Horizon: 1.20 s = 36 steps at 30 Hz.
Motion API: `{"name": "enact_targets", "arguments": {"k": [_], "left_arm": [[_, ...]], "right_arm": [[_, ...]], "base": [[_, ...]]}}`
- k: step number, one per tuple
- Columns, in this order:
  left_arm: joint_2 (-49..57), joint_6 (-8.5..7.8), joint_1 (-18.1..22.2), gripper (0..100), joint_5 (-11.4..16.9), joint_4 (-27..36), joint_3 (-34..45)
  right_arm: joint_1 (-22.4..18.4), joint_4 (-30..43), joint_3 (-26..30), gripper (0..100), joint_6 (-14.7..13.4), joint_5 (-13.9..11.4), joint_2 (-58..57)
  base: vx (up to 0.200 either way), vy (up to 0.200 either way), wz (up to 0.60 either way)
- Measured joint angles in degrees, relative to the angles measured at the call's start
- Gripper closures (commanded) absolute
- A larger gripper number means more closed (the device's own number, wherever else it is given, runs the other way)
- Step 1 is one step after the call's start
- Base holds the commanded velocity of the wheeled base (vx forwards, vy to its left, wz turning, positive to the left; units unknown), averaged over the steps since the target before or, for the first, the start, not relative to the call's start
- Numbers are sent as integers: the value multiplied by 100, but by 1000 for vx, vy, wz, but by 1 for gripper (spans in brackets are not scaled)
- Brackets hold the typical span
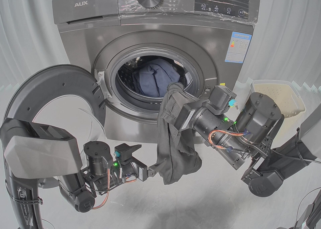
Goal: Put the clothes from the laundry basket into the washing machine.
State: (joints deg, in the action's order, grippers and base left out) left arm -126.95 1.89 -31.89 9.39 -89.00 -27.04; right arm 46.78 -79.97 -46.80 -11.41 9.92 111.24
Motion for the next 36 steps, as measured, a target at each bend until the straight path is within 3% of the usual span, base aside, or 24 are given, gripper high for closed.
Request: {"name": "enact_targets", "arguments": {"k": [6, 18, 19, 29, 36], "left_arm": [[-249, 16, -51, 0, 137, 2, -138], [-708, -12, -40, 0, 104, 2, -625], [-778, -20, -18, 100, 73, 2, -733], [-1287, 18, 380, 100, -182, 0, -1549], [-1086, 18, 474, 100, -189, 5, -1314]], "right_arm": [[-4, 11, -2, 100, 2, 6, -7], [-4, 11, 2, 100, 0, 9, -10], [-4, 11, 2, 100, -2, 11, -10], [-6, 11, 13, 100, -2, 9, -11], [-108, 21, 24, 100, 0, 9, -13]], "base": [[0, 0, 0], [0, 0, 0], [0, 0, 0], [0, 0, 0], [0, 0, 0]]}}
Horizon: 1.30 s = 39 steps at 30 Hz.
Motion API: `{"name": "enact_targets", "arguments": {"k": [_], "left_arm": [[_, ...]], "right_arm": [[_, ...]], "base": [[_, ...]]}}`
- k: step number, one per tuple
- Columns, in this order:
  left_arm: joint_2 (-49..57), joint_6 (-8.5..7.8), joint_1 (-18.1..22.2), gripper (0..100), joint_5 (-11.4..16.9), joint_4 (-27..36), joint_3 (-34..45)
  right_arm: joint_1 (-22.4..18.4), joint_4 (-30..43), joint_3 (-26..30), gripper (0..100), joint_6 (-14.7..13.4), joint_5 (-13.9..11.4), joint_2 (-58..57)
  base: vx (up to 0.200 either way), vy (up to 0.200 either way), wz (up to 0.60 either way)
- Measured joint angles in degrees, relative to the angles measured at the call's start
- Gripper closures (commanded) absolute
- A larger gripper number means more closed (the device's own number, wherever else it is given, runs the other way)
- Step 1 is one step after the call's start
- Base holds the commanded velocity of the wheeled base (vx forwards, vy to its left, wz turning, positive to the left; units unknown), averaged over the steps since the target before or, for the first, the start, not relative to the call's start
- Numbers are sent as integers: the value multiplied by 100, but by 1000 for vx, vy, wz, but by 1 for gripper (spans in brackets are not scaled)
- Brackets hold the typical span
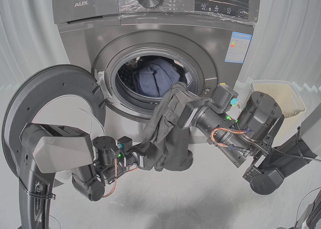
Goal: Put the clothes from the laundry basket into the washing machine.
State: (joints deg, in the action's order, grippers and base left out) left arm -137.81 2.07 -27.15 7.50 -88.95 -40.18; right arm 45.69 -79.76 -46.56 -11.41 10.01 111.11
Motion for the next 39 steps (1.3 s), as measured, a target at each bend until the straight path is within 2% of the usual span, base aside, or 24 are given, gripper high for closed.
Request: {"name": "enact_targets", "arguments": {"k": [8, 13, 19, 26, 39], "left_arm": [[1179, -66, 34, 100, 200, -2, 1380], [1822, -152, 171, 100, 380, -2, 1919], [2404, -117, 530, 100, 631, 6, 2055], [2960, -71, 1003, 100, 837, 11, 1919], [3366, -55, 963, 100, 851, 11, 1665]], "right_arm": [[-284, 33, 15, 100, 4, -2, -27], [-422, 67, 44, 100, 4, -7, -49], [-518, 88, 246, 100, 39, -66, -79], [-571, 85, 758, 100, 110, -126, -91], [-595, 77, 1056, 100, 115, -130, 157]], "base": [[0, 0, 0], [0, 0, 0], [0, 0, 0], [0, 0, 0], [0, 0, 0]]}}
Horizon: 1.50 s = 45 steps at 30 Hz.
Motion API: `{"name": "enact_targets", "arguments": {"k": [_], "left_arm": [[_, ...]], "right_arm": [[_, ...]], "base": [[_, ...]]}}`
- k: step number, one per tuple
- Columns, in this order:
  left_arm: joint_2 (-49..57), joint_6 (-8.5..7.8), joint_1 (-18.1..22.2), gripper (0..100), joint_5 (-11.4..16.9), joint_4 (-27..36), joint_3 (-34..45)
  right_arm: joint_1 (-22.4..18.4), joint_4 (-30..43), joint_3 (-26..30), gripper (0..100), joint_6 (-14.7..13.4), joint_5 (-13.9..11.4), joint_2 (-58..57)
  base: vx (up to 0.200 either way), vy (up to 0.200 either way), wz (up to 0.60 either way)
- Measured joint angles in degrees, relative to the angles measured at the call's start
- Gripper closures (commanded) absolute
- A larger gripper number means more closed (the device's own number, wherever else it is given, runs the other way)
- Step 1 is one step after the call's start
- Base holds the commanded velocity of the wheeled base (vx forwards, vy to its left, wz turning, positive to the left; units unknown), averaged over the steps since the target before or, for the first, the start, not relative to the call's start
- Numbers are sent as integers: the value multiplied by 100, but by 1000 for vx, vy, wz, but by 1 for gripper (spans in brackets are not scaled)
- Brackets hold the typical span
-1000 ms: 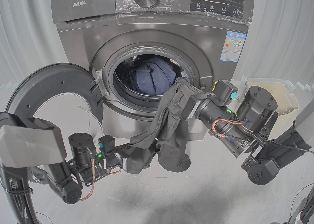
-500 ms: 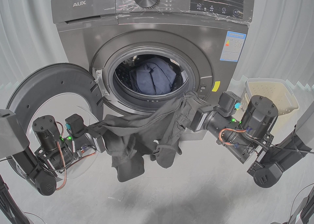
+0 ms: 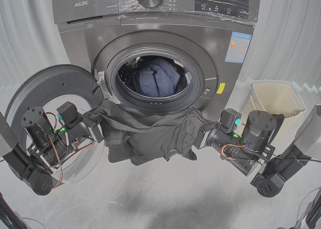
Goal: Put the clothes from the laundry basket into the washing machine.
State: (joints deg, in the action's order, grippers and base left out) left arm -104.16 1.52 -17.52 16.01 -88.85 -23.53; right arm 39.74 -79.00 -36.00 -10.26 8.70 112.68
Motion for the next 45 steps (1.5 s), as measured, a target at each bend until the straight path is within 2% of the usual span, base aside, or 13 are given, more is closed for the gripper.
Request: {"name": "enact_targets", "arguments": {"k": [18, 30, 36, 45], "left_arm": [[325, 22, -72, 100, -16, 2, -232], [438, -18, -59, 100, -51, 2, -172], [430, -41, -20, 100, -57, 9, -135], [407, -35, -11, 100, -55, 9, -141]], "right_arm": [[-413, -11, 22, 100, 4, 0, 256], [-438, 6, 41, 100, 80, -11, -380], [-435, 4, 0, 100, 149, -143, -741], [-435, 2, -118, 100, 233, -182, -1086]], "base": [[0, 0, 0], [0, 0, 0], [0, 0, 0], [0, 0, 0]]}}
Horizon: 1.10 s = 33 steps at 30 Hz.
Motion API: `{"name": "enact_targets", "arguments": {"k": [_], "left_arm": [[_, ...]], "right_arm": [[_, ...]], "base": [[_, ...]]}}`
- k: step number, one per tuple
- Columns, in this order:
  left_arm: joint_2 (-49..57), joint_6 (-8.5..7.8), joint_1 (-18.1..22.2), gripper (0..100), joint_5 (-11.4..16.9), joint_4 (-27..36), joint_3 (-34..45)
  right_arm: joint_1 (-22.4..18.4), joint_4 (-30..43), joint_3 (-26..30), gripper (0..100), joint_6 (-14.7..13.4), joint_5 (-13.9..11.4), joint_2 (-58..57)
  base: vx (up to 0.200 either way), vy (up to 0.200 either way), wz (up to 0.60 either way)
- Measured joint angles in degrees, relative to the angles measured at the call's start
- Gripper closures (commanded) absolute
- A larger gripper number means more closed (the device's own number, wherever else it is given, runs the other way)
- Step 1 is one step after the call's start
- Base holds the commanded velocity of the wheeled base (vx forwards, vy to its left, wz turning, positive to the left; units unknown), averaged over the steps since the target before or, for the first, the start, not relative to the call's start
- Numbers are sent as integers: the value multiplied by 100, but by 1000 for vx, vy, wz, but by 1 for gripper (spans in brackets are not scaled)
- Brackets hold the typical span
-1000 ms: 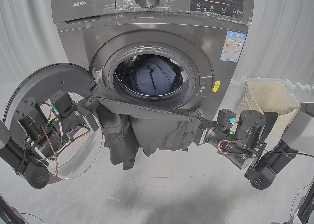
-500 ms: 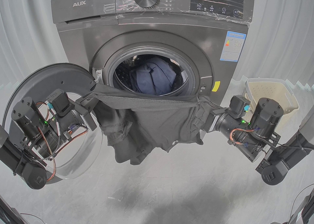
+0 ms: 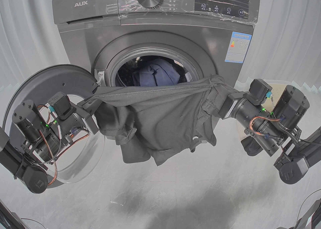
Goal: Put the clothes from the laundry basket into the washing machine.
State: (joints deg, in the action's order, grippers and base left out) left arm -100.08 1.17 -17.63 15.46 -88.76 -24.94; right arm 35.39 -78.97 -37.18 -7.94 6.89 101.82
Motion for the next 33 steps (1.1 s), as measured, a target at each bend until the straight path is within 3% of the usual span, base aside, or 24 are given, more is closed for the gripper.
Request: {"name": "enact_targets", "arguments": {"k": [21, 32, 33], "left_arm": [[33, 50, -15, 100, -2, 2, -49], [-146, 57, -430, 100, -20, 2, -389], [-187, 57, -475, 100, -33, 0, -430]], "right_arm": [[18, 0, -16, 100, 35, -65, -212], [385, -13, 290, 100, -73, -66, 20], [452, -18, 347, 0, -90, -65, 74]], "base": [[0, 0, 0], [0, 0, 0], [0, 0, 0]]}}
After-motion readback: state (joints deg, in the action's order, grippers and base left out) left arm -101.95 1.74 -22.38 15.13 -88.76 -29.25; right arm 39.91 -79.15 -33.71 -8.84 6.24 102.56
